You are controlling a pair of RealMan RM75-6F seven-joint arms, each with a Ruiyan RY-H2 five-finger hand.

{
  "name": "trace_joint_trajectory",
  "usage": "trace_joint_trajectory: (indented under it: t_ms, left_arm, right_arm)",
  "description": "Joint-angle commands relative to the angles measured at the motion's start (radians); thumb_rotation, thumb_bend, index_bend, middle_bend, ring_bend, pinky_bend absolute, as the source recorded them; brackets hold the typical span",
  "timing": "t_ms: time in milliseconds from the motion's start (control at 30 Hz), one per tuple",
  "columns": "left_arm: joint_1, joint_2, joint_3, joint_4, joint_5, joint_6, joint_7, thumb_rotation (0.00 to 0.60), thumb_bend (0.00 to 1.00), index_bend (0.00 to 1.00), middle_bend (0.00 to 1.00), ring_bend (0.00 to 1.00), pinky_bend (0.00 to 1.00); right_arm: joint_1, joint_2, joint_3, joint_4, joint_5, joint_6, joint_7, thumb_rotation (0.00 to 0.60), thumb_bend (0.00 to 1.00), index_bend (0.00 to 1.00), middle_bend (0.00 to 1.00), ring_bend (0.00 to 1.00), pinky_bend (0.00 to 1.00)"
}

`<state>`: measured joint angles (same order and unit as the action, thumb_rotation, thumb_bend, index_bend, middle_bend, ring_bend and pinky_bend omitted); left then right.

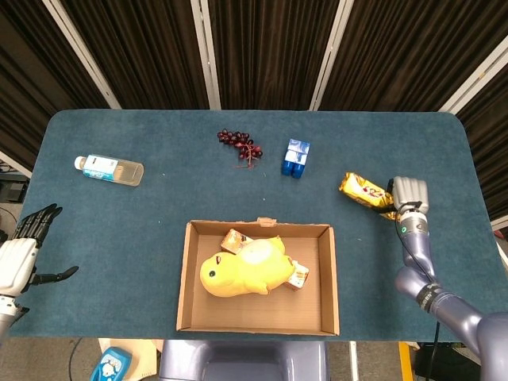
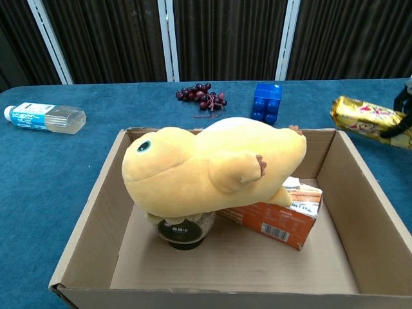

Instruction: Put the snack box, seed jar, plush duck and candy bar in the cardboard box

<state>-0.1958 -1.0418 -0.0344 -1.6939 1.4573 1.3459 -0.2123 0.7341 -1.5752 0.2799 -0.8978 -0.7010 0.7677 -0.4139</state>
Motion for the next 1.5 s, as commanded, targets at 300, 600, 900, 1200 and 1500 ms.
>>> trace_joint_trajectory:
  t_ms: [300, 600, 900, 1200, 1500]
  left_arm:
    - [0.005, -0.001, 0.004, 0.005, 0.029, 0.018, -0.010, 0.600, 0.06, 0.00, 0.00, 0.00, 0.00]
    - [0.011, -0.001, 0.017, 0.003, 0.062, 0.030, -0.030, 0.600, 0.06, 0.00, 0.00, 0.00, 0.00]
    - [0.018, -0.002, 0.025, 0.005, 0.082, 0.042, -0.036, 0.600, 0.06, 0.00, 0.00, 0.00, 0.00]
    - [0.022, -0.007, 0.026, 0.008, 0.093, 0.055, -0.032, 0.600, 0.06, 0.01, 0.00, 0.00, 0.00]
    - [0.023, -0.009, 0.026, 0.011, 0.094, 0.058, -0.033, 0.600, 0.06, 0.01, 0.00, 0.00, 0.00]
  right_arm:
    - [-0.115, 0.331, 0.076, -0.614, -0.268, 0.275, 0.182, 0.600, 0.15, 0.74, 0.68, 0.65, 0.67]
    - [-0.218, 0.502, -0.004, -1.045, -0.506, 0.397, 0.150, 0.600, 0.15, 0.74, 0.68, 0.64, 0.67]
    - [-0.300, 0.580, -0.140, -1.276, -0.719, 0.445, 0.057, 0.600, 0.15, 0.73, 0.67, 0.64, 0.67]
    - [-0.337, 0.555, -0.211, -1.335, -0.803, 0.456, -0.014, 0.600, 0.15, 0.73, 0.67, 0.64, 0.67]
    - [-0.295, 0.457, -0.185, -1.371, -0.738, 0.423, -0.170, 0.600, 0.15, 0.72, 0.66, 0.63, 0.67]
